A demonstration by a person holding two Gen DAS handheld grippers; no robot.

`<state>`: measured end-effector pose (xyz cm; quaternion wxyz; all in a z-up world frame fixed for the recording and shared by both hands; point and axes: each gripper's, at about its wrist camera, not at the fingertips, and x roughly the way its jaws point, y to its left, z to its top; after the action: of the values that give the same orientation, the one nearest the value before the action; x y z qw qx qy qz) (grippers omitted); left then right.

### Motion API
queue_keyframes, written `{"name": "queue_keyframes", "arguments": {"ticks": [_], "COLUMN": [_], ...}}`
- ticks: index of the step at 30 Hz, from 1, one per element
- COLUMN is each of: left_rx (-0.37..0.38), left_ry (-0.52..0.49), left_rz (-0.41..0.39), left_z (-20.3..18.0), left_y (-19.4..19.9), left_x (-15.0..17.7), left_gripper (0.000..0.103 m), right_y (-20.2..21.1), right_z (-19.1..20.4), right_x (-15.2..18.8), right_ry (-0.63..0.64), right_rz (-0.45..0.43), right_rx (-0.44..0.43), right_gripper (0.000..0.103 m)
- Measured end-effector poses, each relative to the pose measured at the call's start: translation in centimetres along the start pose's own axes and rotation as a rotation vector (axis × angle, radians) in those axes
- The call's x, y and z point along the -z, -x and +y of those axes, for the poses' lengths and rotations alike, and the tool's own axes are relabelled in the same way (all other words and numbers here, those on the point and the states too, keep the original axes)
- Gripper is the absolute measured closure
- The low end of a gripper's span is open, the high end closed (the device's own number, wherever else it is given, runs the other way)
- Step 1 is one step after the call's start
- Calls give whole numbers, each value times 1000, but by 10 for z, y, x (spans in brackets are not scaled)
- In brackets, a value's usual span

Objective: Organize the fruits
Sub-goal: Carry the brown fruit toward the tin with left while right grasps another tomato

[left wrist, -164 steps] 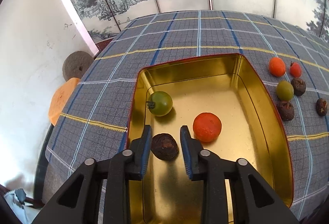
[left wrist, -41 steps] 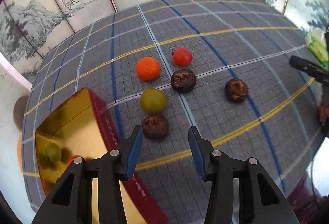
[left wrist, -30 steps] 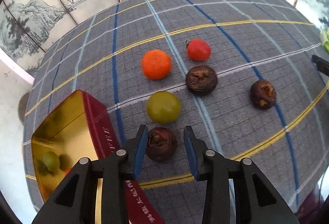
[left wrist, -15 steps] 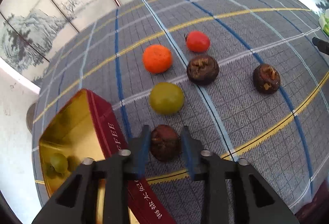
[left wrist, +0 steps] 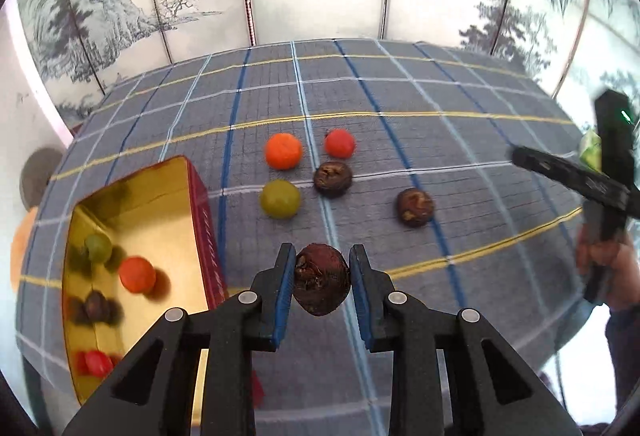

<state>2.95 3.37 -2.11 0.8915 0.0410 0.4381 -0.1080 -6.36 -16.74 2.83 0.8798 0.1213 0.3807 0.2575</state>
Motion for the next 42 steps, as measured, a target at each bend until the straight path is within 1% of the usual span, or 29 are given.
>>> {"name": "queue_keyframes", "arguments": {"ticks": [2,4,5,6,9,13,15,17,19,20,21,23,24,25,27,31,34,37,39,42], "left_rx": [9,20,21,15,-9,-43,-40,-36,-38,-36,-37,-41,-42,-45,-52,-96,-111,-128,-140,-190], "left_ry": [20,45,54,62,64,68,84,98,110,113,118,124,128,134,147,162,173,180,181,155], "left_rz": [-6,-15,-20,-28,-38,-43,-41,-41,-41,-41,-42,-44,-46,-50,-57,-72,-76,-73,-71,-74], "left_z": [-1,1,3,5,11,22,28,33,35,37,39,41,42,45,49,58,63,66,68,68], "left_y": [9,19,23,30,40,46,47,46,45,45,45,44,45,47,49,52,51,48,46,43], "left_x": [3,6,7,9,14,21,22,23,24,25,26,27,27,28,30,33,35,37,38,39], "left_gripper": [75,75,75,75,75,75,75,75,75,75,75,75,75,75,75,75,75,74,74,74], "right_y": [-22,-54,-68,-82,-117,-149,-162,-172,-184,-186,-187,-179,-169,-155,-129,-71,-42,-26,-20,-17], "right_z": [19,39,46,53,68,85,91,96,99,99,98,97,94,88,71,31,-2,-30,-42,-50], "right_x": [-18,-35,-41,-46,-52,-53,-52,-52,-49,-48,-47,-46,-46,-46,-45,-27,-11,1,6,11], "right_ry": [59,115,134,153,192,246,278,305,329,335,343,342,342,322,258,164,105,54,36,29], "right_rz": [29,81,101,119,172,224,249,274,304,311,317,294,261,223,179,90,81,89,90,93], "right_rx": [-51,-63,-76,-82,-81,-64,-44,-27,-1,9,22,32,41,43,33,107,183,236,260,287], "right_gripper": [26,32,38,41,42,45,53,59,62,67,74,74,74,74,74,74,74,74,74,74]}}
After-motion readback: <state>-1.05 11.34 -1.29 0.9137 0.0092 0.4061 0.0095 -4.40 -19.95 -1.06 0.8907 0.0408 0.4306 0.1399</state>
